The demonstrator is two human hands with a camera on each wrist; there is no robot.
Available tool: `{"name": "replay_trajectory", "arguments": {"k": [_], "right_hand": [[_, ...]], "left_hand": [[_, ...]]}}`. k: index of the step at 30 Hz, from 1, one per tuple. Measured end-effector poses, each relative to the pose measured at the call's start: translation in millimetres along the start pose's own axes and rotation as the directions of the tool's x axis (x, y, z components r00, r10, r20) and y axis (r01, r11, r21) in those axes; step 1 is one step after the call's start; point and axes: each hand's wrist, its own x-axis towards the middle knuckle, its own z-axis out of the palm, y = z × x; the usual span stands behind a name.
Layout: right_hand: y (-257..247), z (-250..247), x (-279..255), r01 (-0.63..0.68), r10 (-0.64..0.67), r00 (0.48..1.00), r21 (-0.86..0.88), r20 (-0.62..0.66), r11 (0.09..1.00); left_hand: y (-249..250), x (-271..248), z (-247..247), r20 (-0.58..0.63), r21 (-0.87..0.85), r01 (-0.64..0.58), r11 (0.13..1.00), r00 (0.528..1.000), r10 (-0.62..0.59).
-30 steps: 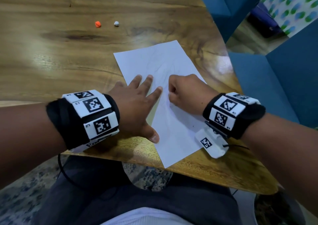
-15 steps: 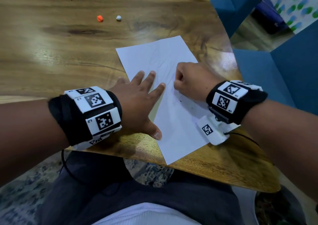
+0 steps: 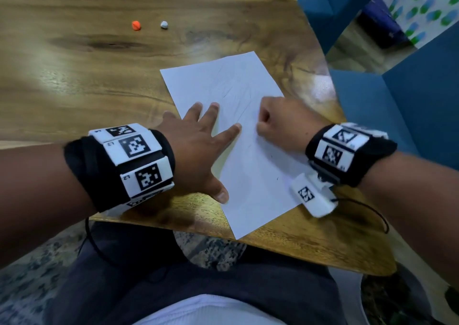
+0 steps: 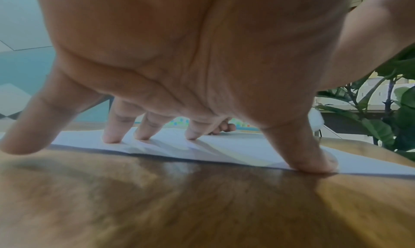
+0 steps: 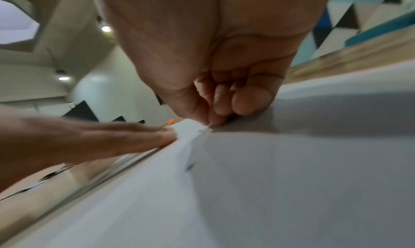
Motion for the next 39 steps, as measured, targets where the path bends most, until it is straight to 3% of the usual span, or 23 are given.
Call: {"name": "replay_trajectory", "arguments": {"k": [5, 8, 10, 12, 14, 18, 21, 25, 27, 29, 32, 35, 39], "right_hand": [[6.4, -5.6, 8.8, -0.083, 0.085, 0.995, 0.048, -0.045, 0.995], [-15.7, 8.4, -20.9, 0.029, -0.031, 0.999, 0.062, 0.028, 0.998], [-28.9, 18.1, -39.3, 0.174, -0.179, 0.981, 0.068, 0.075, 0.982], [-32.9, 20.7, -44.4, 0.237, -0.244, 0.963, 0.070, 0.117, 0.969], [-22.6, 16.4, -33.6, 0.164, -0.172, 0.980, 0.078, 0.105, 0.983], [19.9, -3.3, 6.3, -0.052, 0.052, 0.998, -0.018, -0.039, 0.998], [29.5, -10.5, 11.1, -0.098, 0.097, 0.994, -0.018, -0.059, 0.995], [-7.2, 8.3, -26.5, 0.057, -0.057, 0.998, 0.014, 0.035, 0.998], [-28.3, 19.3, -44.9, 0.199, -0.203, 0.973, 0.045, 0.111, 0.979], [-33.9, 23.0, -48.7, 0.265, -0.270, 0.953, 0.055, 0.134, 0.963], [-14.3, 15.7, -31.5, 0.137, -0.142, 0.985, 0.052, 0.099, 0.989], [19.1, 0.5, -5.6, -0.015, 0.015, 1.000, -0.010, -0.026, 1.000], [34.7, -13.2, 5.6, -0.085, 0.082, 0.995, -0.051, -0.057, 0.995]], "left_hand": [[2.1, 1.6, -3.8, -0.001, 0.023, 0.004, 1.000, 1.000, -0.004], [2.7, 2.8, -5.8, 0.009, 0.033, 0.001, 0.999, 1.000, -0.002], [3.5, 3.6, -6.3, 0.015, 0.038, -0.003, 0.999, 1.000, 0.002], [3.7, 3.3, -5.9, 0.014, 0.051, 0.001, 0.999, 1.000, -0.001], [3.9, 2.3, -5.5, 0.014, 0.064, 0.001, 0.998, 1.000, -0.002], [4.3, 1.5, -7.0, 0.023, 0.056, 0.008, 0.998, 1.000, -0.009], [5.3, 1.2, -8.1, 0.030, 0.049, 0.010, 0.999, 0.999, -0.011], [5.2, 2.4, -7.4, 0.023, 0.055, 0.004, 0.998, 1.000, -0.005], [5.6, 2.6, -7.1, 0.026, 0.059, 0.000, 0.998, 1.000, -0.002], [5.4, 2.7, -6.6, 0.030, 0.059, 0.000, 0.998, 1.000, -0.002], [4.8, 2.3, -6.1, 0.025, 0.062, -0.002, 0.998, 1.000, 0.001], [4.6, 1.7, -6.2, 0.025, 0.061, 0.001, 0.998, 1.000, -0.002], [5.1, 1.6, -7.7, 0.021, 0.053, 0.000, 0.999, 1.000, -0.002]]}}
